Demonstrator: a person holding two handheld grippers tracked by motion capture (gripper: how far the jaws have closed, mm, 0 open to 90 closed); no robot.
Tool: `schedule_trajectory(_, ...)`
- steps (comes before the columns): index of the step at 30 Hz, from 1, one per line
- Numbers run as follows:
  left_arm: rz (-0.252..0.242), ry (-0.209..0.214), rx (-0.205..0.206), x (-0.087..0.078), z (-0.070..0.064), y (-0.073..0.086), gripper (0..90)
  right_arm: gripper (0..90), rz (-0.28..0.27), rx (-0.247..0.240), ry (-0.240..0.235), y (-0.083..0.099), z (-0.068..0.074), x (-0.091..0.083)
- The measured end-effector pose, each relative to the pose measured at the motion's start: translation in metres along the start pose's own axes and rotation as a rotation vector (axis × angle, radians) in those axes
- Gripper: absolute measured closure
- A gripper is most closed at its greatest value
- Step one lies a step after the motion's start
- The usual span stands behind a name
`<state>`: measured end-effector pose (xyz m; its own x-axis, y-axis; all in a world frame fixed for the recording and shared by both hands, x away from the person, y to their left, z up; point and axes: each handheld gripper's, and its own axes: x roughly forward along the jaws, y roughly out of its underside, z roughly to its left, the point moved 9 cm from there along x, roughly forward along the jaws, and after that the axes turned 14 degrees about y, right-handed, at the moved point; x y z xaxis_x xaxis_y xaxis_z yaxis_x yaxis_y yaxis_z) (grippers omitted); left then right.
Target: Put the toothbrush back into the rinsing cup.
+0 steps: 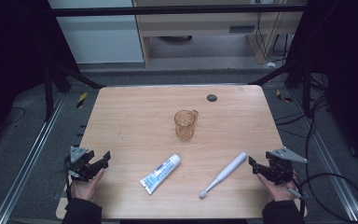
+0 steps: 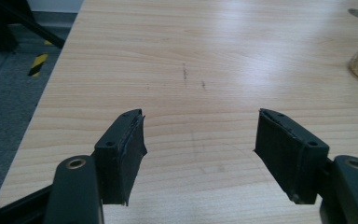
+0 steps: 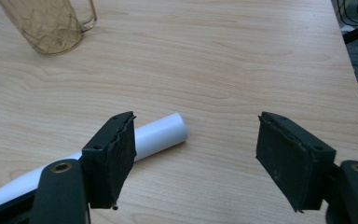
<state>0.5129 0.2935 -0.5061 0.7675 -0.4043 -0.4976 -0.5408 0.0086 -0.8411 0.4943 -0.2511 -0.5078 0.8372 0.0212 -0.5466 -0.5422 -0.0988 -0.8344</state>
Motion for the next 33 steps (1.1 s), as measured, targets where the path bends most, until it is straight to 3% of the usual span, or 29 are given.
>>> schedule_trajectory(4, 0.023, 0.003, 0.000, 0.002, -0.001, 0.003, 25.7, 32.2, -0.001, -0.024, -0.011, 0.000, 0.005, -0.001)
schedule_trajectory(10, 0.058, 0.060, 0.015, 0.006, -0.009, 0.005, 21.5, 40.5, 0.026, -0.083, -0.092, 0.002, 0.027, -0.004)
schedule_trajectory(16, 0.079, 0.071, 0.019, 0.008, -0.012, 0.007, 18.6, 46.0, 0.036, -0.117, -0.163, 0.001, 0.047, -0.009)
schedule_trajectory(20, 0.125, 0.088, 0.025, 0.013, -0.013, 0.012, 17.6, 51.0, 0.055, -0.130, -0.205, 0.003, 0.059, -0.012)
schedule_trajectory(33, 0.150, 0.089, 0.043, 0.018, -0.016, 0.016, 19.1, 76.2, 0.104, -0.217, -0.285, 0.020, 0.084, -0.014)
